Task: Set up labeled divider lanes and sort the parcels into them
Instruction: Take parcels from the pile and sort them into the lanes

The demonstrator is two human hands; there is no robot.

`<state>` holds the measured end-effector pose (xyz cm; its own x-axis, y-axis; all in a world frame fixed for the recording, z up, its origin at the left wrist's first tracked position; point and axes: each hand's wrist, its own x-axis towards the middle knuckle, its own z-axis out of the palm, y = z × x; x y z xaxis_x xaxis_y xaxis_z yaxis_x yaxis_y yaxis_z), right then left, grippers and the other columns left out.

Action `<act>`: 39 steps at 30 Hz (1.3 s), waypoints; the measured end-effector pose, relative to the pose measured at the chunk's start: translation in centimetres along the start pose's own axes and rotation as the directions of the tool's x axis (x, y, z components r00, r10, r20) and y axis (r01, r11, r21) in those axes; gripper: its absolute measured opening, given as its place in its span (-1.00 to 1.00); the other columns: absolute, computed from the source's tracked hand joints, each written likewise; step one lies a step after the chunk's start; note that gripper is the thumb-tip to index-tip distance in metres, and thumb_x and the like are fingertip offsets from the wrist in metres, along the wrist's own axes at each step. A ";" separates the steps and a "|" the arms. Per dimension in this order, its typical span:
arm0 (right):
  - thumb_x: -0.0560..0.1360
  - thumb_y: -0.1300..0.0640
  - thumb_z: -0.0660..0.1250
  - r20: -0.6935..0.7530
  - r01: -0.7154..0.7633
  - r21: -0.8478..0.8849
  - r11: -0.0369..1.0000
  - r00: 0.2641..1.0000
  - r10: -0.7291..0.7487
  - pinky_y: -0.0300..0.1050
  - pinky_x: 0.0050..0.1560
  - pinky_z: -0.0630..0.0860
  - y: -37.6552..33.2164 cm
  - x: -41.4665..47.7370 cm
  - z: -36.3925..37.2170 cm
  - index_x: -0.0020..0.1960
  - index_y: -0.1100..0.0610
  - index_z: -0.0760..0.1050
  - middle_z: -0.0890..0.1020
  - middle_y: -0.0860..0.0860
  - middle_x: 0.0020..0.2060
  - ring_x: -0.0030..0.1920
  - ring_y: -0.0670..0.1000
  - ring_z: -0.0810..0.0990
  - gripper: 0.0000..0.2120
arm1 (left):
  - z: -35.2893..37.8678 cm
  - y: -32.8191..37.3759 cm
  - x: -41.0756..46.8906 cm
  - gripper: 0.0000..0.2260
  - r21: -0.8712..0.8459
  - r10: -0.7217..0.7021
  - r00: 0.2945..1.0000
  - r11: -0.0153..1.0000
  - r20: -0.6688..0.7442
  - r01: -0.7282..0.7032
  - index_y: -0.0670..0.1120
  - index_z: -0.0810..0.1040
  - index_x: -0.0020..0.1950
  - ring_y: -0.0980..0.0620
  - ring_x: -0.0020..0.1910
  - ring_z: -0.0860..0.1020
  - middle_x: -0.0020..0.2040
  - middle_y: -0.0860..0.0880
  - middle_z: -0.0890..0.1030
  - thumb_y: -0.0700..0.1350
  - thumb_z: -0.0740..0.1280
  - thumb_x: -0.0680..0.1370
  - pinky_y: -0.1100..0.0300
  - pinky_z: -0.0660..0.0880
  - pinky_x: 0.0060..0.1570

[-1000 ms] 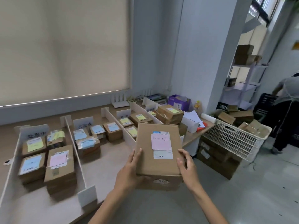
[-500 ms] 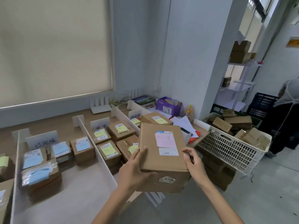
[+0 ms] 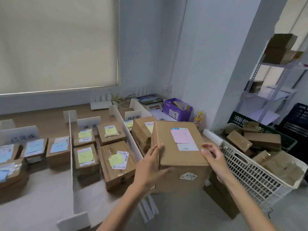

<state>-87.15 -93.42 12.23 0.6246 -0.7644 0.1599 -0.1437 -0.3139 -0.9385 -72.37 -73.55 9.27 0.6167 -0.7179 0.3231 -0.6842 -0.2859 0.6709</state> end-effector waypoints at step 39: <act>0.56 0.18 0.25 0.440 -0.169 -0.152 0.974 0.871 0.219 -0.24 -0.15 0.43 10.9 13.9 -6.4 0.07 0.09 0.51 0.55 0.09 0.02 -0.02 -0.04 0.50 -0.88 | 12.1 4.0 5.1 -0.29 0.166 -0.331 0.942 0.928 -0.052 0.335 0.12 0.36 0.31 0.10 0.12 0.52 0.22 0.15 0.48 0.41 0.36 0.27 0.17 0.49 0.09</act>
<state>-84.97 -111.05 6.15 0.8503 -0.4862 -0.2015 -0.3620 -0.2624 -0.8945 -76.67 -85.97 5.53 0.8277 -0.5488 0.1172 -0.4928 -0.6110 0.6195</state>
